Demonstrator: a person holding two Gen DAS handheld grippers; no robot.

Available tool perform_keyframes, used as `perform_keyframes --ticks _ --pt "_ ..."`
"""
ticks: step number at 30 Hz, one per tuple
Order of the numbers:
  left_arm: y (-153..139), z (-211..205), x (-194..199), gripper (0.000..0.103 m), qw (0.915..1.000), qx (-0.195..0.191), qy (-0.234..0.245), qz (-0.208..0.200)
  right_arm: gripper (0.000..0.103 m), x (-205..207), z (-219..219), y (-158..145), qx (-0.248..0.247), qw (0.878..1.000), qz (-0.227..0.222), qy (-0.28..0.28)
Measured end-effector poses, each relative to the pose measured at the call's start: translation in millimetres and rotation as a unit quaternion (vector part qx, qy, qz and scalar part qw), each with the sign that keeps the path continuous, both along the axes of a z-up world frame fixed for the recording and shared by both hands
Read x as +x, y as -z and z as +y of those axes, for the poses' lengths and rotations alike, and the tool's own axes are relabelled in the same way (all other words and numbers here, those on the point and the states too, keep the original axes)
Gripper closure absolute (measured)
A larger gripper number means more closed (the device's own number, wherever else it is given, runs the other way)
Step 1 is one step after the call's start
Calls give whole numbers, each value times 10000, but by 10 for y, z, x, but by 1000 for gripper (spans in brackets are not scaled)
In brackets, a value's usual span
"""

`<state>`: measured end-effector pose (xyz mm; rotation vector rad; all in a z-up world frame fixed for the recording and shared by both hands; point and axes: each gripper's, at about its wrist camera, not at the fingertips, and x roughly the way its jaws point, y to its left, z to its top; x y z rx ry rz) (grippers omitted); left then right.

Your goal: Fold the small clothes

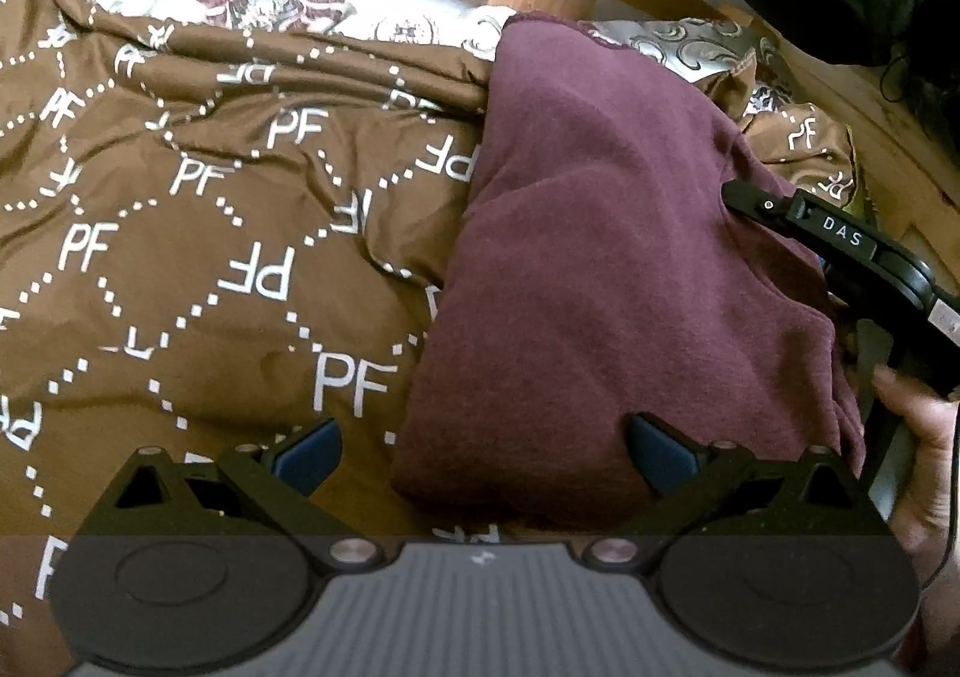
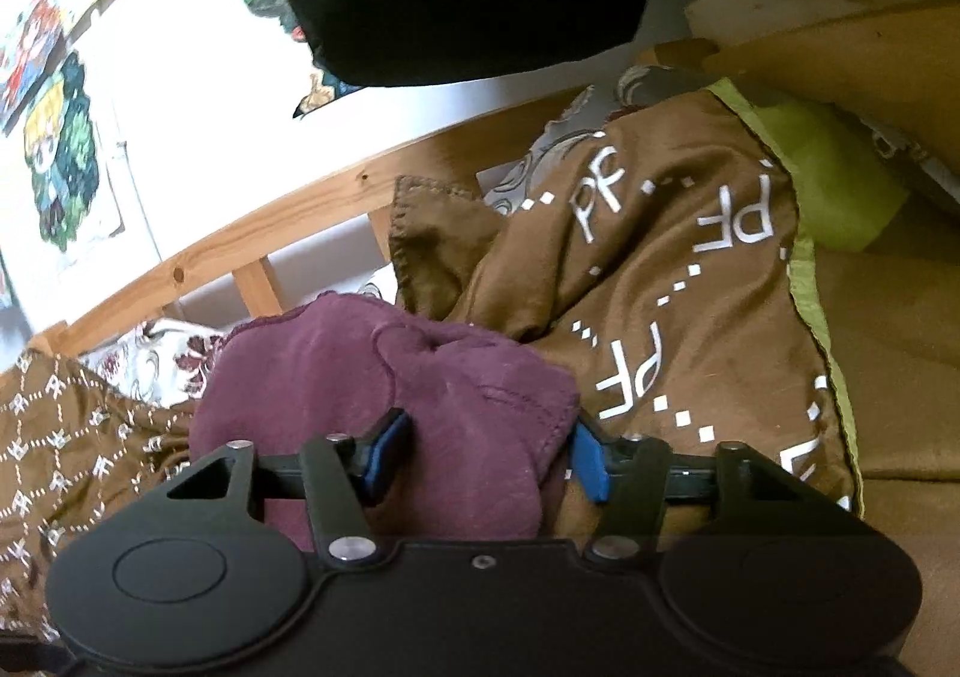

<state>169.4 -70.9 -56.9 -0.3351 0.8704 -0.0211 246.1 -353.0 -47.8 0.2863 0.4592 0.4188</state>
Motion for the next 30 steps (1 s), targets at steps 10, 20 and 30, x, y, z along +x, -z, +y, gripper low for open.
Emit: perform_keyframes --ticks 10,20,30 --pt "33 27 13 0 9996 -257 -78 81 49 23 -52 35 143 9998 123 41" --pt "-228 98 -36 1 9954 -298 2 -907 54 15 -43 45 124 9998 112 136" --pt "120 214 133 7 9957 -859 119 -342 53 2 -69 52 232 9995 172 150"
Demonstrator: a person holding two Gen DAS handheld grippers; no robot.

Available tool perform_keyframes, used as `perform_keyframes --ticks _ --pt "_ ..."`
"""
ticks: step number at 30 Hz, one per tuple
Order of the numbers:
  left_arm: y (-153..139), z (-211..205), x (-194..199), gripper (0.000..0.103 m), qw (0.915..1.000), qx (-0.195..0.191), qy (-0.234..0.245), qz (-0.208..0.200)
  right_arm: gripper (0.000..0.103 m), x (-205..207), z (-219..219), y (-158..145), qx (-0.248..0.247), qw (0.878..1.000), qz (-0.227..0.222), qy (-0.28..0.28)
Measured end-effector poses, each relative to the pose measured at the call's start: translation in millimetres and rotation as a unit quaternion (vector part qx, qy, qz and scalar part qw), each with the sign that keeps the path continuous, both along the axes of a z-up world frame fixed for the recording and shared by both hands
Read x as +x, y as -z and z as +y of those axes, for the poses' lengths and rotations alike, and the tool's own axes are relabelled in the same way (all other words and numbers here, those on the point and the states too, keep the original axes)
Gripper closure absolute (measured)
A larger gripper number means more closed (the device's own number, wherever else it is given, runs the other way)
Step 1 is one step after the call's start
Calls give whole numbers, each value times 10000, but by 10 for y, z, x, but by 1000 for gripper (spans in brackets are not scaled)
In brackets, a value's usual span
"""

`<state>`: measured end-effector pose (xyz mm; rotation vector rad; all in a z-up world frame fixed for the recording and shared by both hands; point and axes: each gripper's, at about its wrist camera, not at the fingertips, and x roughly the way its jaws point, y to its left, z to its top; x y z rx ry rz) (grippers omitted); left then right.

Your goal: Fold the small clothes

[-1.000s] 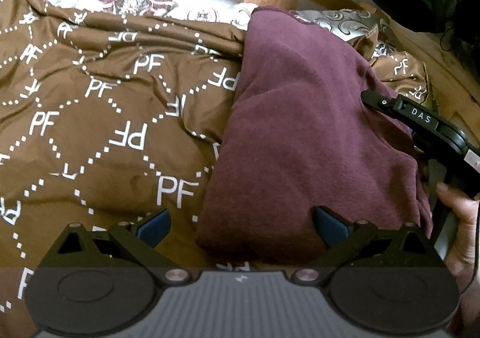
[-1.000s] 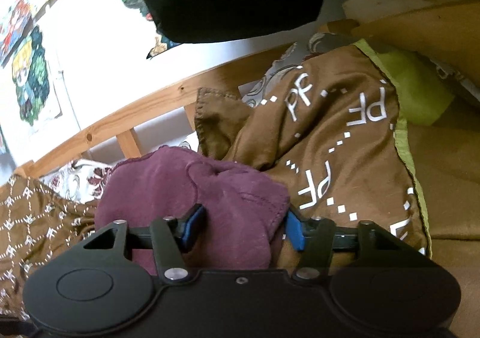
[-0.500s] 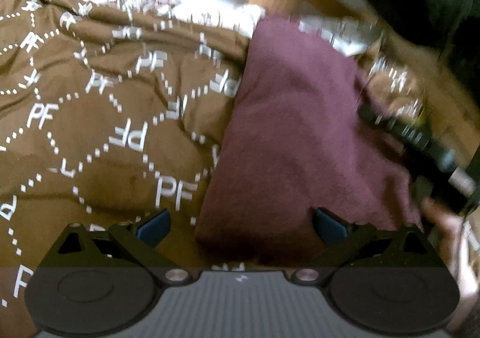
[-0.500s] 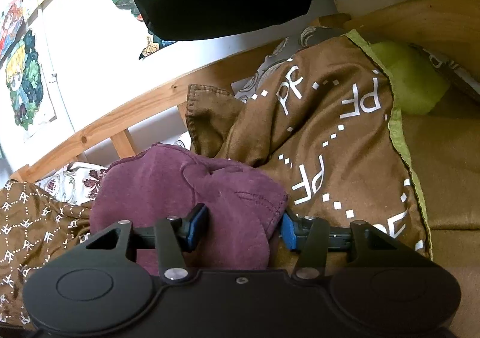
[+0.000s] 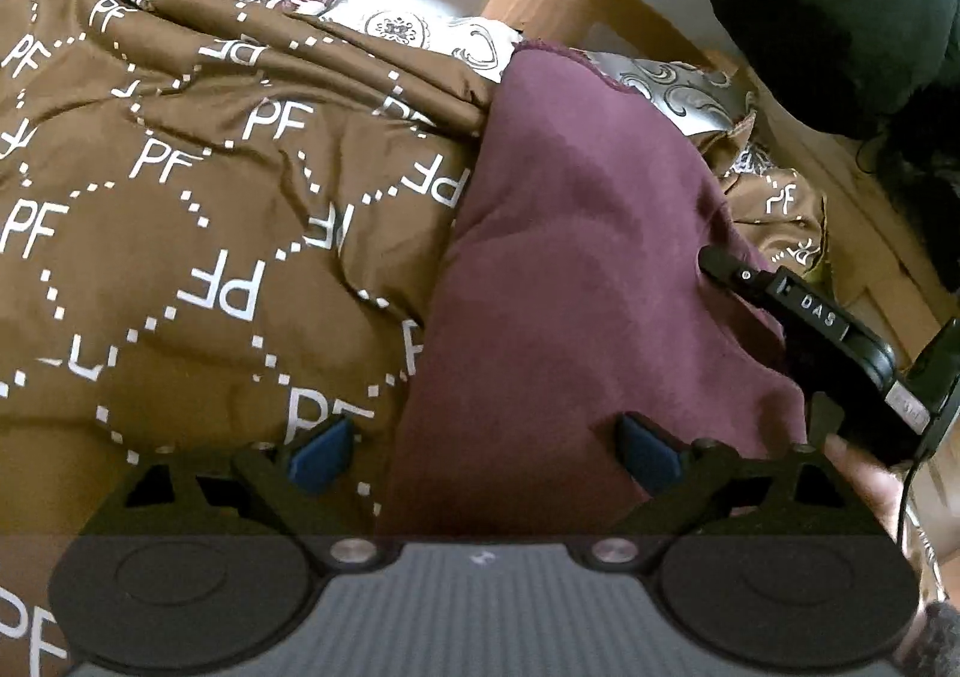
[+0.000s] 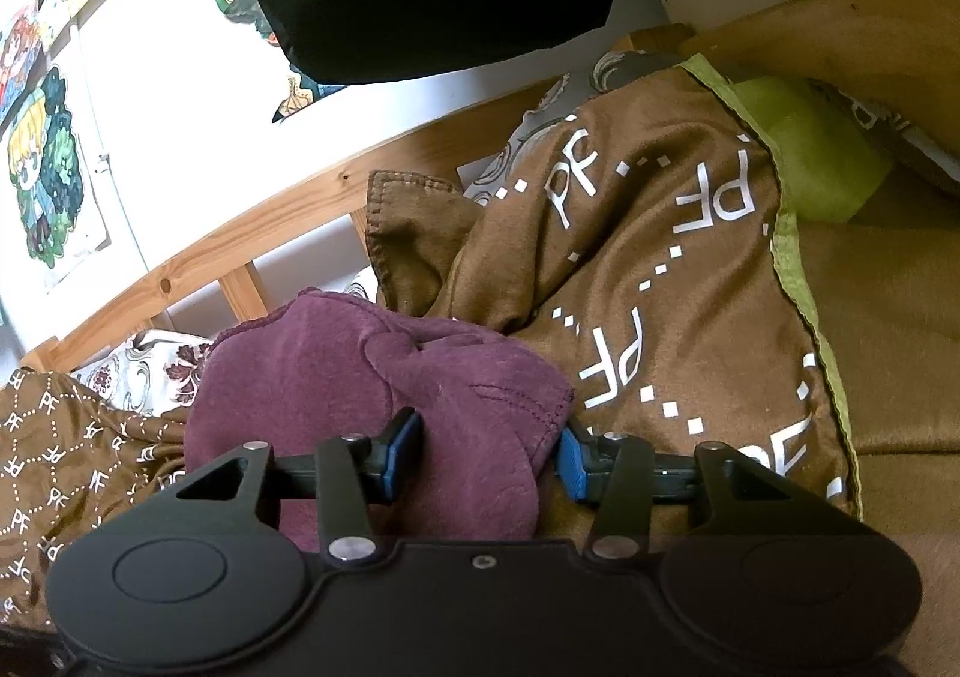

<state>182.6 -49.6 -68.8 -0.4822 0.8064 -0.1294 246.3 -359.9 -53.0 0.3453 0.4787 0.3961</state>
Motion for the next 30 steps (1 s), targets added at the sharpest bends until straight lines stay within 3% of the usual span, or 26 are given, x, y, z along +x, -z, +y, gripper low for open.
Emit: perform_keyframes --ticks 2,4,8,13,16,18,21,25,30 --pt "18 -50 -31 10 9997 216 36 -116 53 1 -8 2 28 10000 13 5" --pt "13 -141 -105 28 9982 450 113 -392 53 -2 -9 6 37 10000 16 11" --pt "-53 -323 -231 34 9912 1039 275 -773 53 1 -21 12 63 10000 22 15" --pt "-135 -214 -216 46 9952 674 200 -679 55 -15 -21 5 124 9999 53 7" --pt "-217 -194 -256 51 9946 645 199 -790 60 -18 -25 -5 256 9996 103 7" --pt "-281 -200 -302 53 9930 700 206 -930 69 -27 -40 -14 417 9990 134 -5" --pt "-386 -261 -379 54 9861 1100 253 -1219 77 -69 -37 -56 602 9982 66 -2" --pt "-502 -316 -500 55 9715 1724 329 -1593 80 -186 78 -189 515 9980 -336 -124" --pt "-616 -159 -646 55 9636 1954 213 -1814 82 -357 300 -391 443 9956 -762 -322"
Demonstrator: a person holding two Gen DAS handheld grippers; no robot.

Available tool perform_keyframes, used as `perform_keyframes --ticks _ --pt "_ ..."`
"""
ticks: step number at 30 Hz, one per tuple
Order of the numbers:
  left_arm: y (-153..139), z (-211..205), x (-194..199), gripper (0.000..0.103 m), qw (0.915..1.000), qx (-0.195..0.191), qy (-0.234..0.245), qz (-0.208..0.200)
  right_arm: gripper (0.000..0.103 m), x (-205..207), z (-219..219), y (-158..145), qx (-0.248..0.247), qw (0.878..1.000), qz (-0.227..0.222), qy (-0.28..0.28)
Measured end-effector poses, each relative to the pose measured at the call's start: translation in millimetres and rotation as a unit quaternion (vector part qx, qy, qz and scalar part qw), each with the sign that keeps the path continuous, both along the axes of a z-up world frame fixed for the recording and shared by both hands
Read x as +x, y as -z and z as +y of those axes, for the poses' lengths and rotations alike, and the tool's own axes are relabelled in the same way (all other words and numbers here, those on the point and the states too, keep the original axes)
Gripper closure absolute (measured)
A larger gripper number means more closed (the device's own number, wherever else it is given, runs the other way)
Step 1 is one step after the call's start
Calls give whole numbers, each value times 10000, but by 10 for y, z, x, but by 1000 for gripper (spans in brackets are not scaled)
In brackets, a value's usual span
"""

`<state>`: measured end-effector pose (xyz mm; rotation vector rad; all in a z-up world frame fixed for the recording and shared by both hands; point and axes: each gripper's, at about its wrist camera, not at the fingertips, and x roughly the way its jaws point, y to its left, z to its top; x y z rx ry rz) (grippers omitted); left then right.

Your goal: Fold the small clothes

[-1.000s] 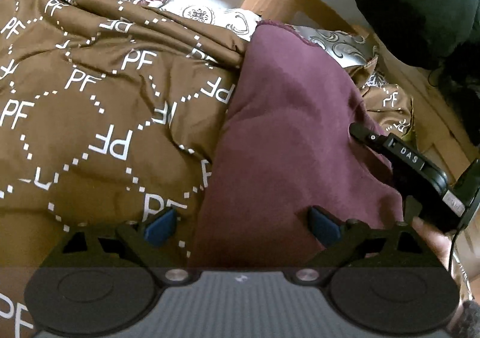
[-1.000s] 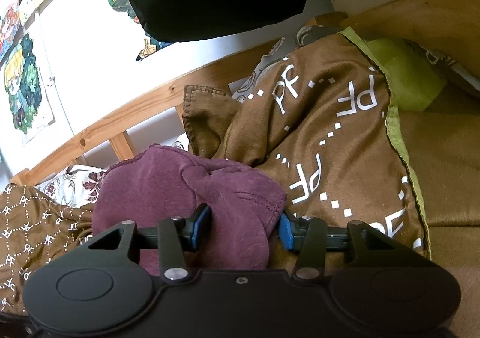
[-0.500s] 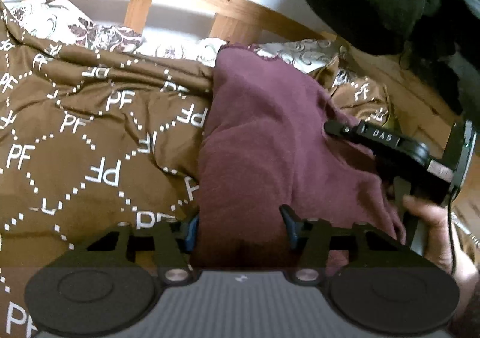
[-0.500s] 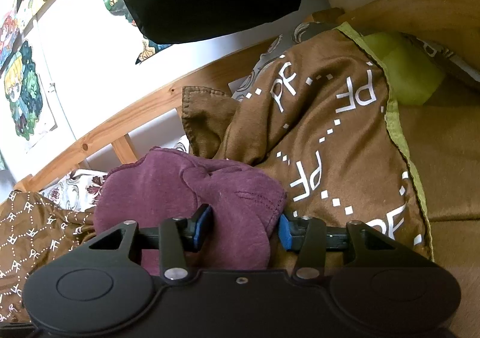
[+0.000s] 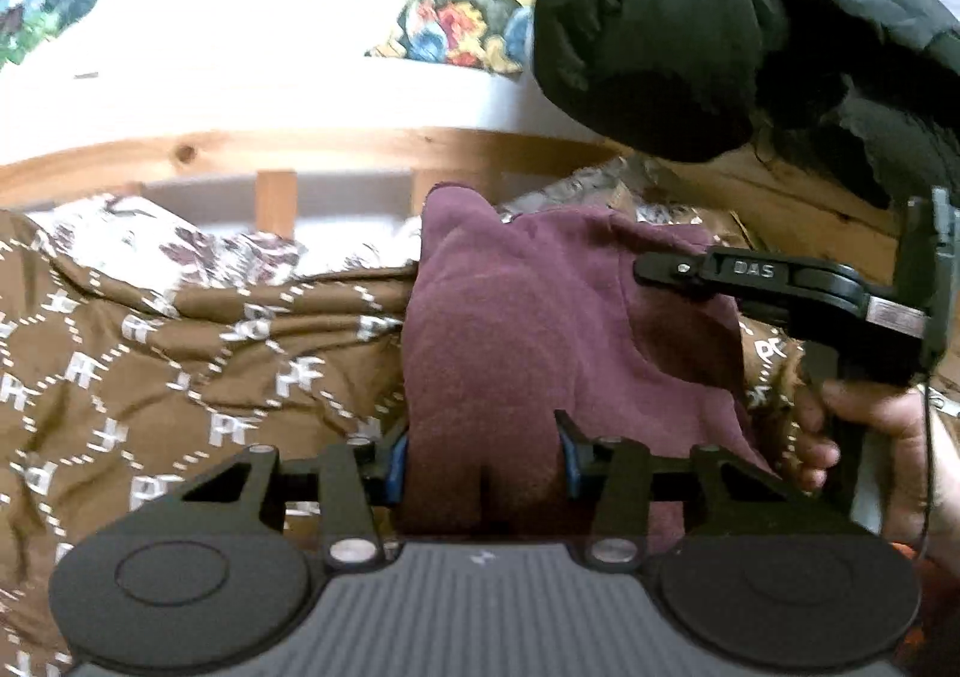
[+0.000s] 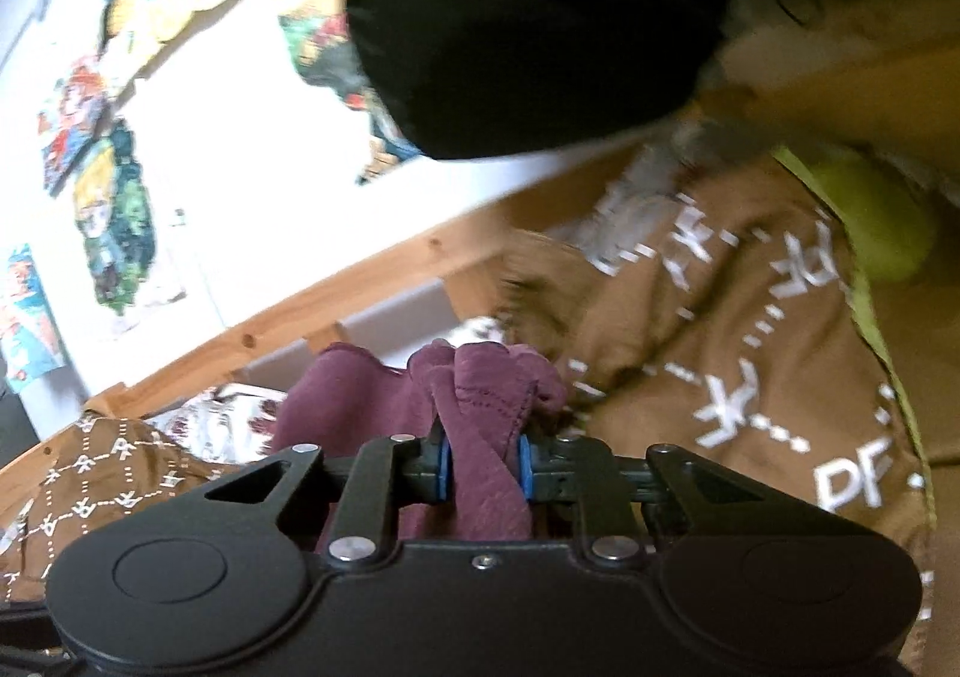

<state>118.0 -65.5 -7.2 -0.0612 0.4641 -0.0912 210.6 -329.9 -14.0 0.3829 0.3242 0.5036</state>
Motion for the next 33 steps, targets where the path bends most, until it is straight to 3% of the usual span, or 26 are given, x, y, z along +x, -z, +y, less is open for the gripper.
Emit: perform_keyframes --ticks 6,8,19,33 --pt "-81 287 -207 55 9991 275 -223 -238 83 -191 337 -165 -66 9991 -284 -296" --pt "-102 366 -264 55 9980 349 -491 -203 83 -229 473 -199 -96 9987 -287 -416" --pt "22 887 -581 55 9948 -141 -998 115 83 -338 1214 -156 -477 9941 -78 -970" --pt "204 1129 -668 54 9878 -441 -1445 365 83 -296 1772 -124 -837 9908 70 -1059"
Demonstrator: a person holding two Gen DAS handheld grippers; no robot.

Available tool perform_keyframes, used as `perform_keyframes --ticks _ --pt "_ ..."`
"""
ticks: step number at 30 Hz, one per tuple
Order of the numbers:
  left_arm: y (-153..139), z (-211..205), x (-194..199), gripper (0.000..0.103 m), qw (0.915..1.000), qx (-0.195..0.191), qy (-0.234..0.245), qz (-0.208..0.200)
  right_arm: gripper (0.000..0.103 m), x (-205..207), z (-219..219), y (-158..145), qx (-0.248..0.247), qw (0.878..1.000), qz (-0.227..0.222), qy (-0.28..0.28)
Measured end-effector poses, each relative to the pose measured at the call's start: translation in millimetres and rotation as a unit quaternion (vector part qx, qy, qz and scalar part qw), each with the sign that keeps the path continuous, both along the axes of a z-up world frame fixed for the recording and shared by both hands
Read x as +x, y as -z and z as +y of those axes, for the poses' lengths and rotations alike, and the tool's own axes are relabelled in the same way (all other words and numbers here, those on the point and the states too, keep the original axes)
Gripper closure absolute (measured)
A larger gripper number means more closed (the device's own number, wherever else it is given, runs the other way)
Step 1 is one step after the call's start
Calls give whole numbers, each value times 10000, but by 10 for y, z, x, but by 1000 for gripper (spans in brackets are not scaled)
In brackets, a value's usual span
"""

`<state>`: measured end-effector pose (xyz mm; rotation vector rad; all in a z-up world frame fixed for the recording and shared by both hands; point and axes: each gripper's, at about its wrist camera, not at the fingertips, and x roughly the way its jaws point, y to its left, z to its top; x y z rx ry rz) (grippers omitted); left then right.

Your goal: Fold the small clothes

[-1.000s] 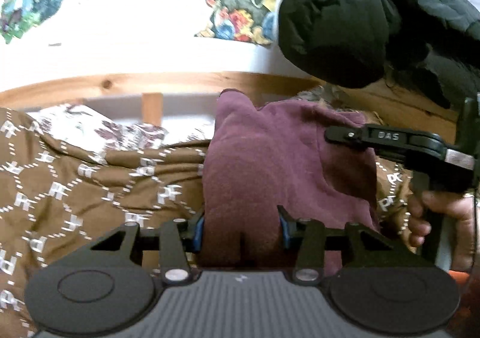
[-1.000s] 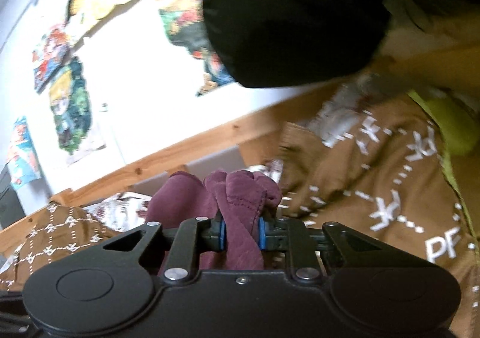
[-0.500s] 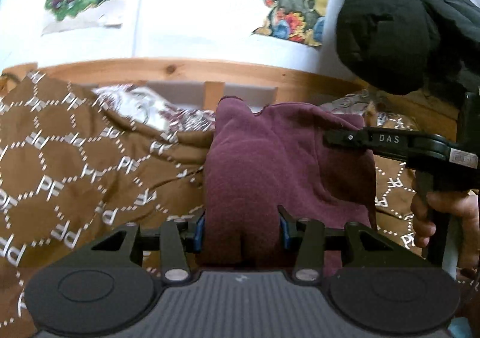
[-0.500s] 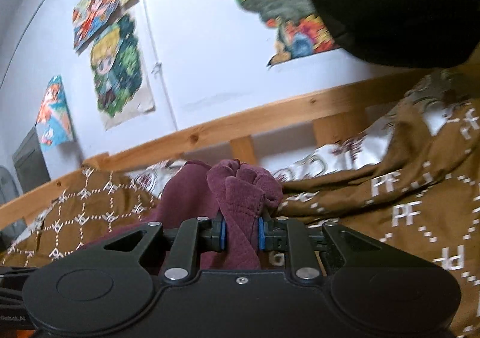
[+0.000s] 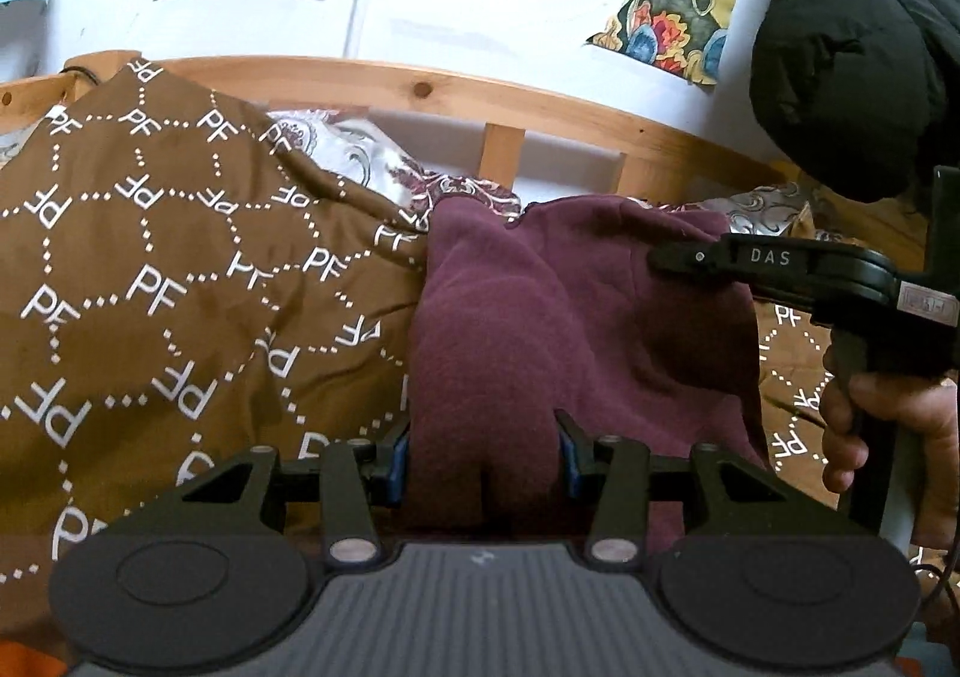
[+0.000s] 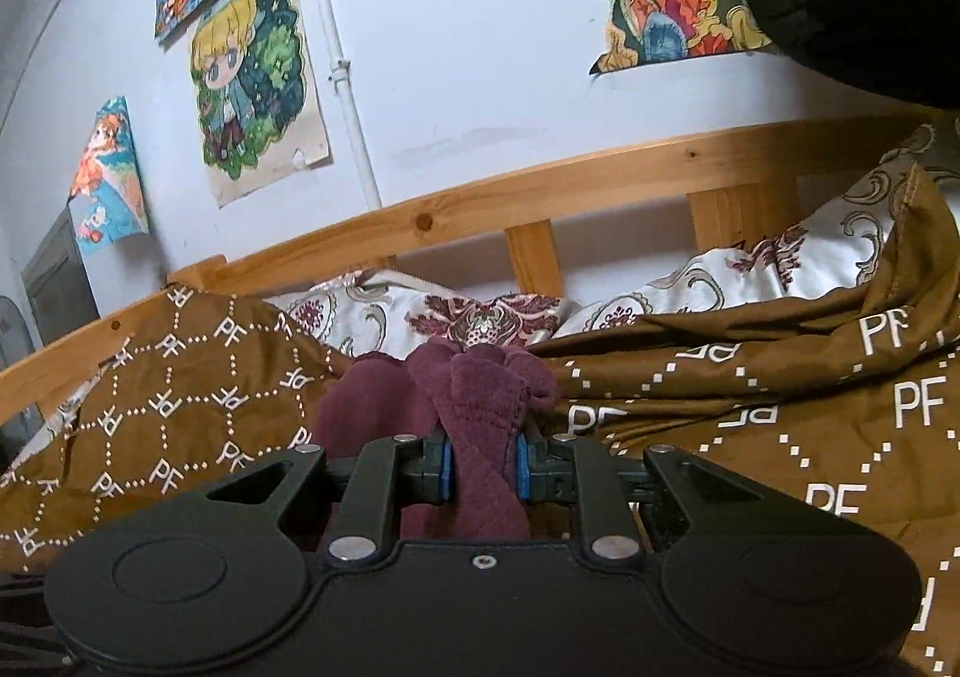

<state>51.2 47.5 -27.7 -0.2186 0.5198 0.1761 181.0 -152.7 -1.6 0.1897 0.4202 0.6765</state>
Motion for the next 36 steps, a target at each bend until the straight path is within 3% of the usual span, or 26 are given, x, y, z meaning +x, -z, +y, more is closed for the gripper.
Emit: perform_keyframes --ticks 8,13,19,21,26,36 --pt "88 25 2 51 9997 -122 -105 204 82 24 97 69 -358 9993 69 48" --pt "86 136 32 39 9979 -432 -240 411 72 73 64 201 -616 9968 382 322" --pt "43 205 58 18 9953 -654 -242 669 38 -27 -103 279 -648 9944 591 592" --pt "7 175 49 14 9953 -568 -210 761 24 -132 -155 243 -641 9943 557 642" --pt "-140 64 -88 2 9962 -254 -405 730 2 -534 -299 79 -554 9958 308 657" --pt "-509 -103 -572 1 9989 124 -377 263 1 -1361 -500 -356 -453 9959 -419 660"
